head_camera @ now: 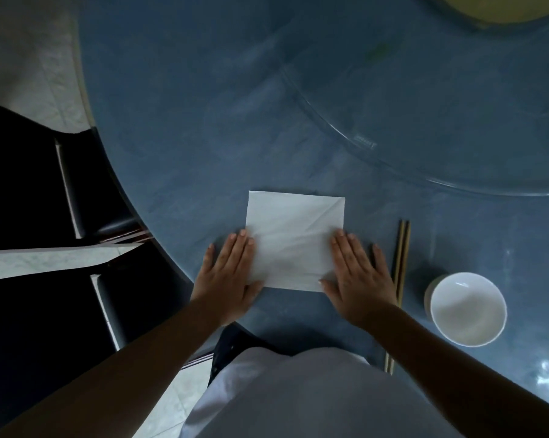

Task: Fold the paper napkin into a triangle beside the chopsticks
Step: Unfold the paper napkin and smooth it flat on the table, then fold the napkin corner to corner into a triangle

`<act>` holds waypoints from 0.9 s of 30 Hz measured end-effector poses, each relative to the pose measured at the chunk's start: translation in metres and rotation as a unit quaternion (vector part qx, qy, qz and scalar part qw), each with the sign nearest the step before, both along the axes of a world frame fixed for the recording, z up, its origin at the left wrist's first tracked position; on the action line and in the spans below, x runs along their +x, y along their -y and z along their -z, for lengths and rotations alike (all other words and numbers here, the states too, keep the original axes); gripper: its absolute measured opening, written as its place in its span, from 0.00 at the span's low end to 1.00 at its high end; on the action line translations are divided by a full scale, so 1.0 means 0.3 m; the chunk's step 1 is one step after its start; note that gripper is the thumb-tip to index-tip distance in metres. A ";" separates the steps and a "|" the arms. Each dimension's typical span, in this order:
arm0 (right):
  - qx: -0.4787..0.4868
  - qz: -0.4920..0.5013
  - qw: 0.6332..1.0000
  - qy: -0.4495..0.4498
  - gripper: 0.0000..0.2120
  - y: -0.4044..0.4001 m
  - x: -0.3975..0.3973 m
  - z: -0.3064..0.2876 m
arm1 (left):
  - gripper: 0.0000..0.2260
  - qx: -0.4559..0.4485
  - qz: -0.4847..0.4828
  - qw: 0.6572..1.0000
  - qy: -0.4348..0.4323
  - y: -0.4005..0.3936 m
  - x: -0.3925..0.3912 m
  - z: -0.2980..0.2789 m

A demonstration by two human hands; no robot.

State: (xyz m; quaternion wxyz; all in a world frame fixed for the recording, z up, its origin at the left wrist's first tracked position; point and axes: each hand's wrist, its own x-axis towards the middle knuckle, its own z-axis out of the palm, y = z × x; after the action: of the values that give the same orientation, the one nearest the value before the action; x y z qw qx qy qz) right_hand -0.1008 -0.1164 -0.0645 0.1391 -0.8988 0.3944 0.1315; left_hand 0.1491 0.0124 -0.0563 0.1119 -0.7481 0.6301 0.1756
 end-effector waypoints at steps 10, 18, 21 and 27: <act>0.001 -0.045 0.999 0.024 0.36 0.148 0.211 -0.045 | 0.34 -0.042 -0.018 0.999 -0.024 0.293 -0.055 -0.010; -0.029 0.006 0.999 0.014 0.33 0.267 0.110 -0.023 | 0.34 -0.040 -0.026 0.998 0.045 0.345 0.139 0.022; -0.055 0.035 0.996 0.061 0.31 0.309 0.121 -0.037 | 0.31 -0.075 -0.061 0.995 0.040 0.367 0.153 -0.008; -0.048 0.042 0.995 0.072 0.24 0.362 0.192 -0.069 | 0.16 -0.127 -0.071 0.989 0.016 0.419 0.099 -0.044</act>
State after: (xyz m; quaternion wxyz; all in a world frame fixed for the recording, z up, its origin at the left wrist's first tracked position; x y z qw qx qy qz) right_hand -0.0433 -0.2249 -0.0437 0.1288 -0.8942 0.4268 0.0415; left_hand 0.1787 -0.1132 -0.0430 0.0131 -0.8017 0.5908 0.0896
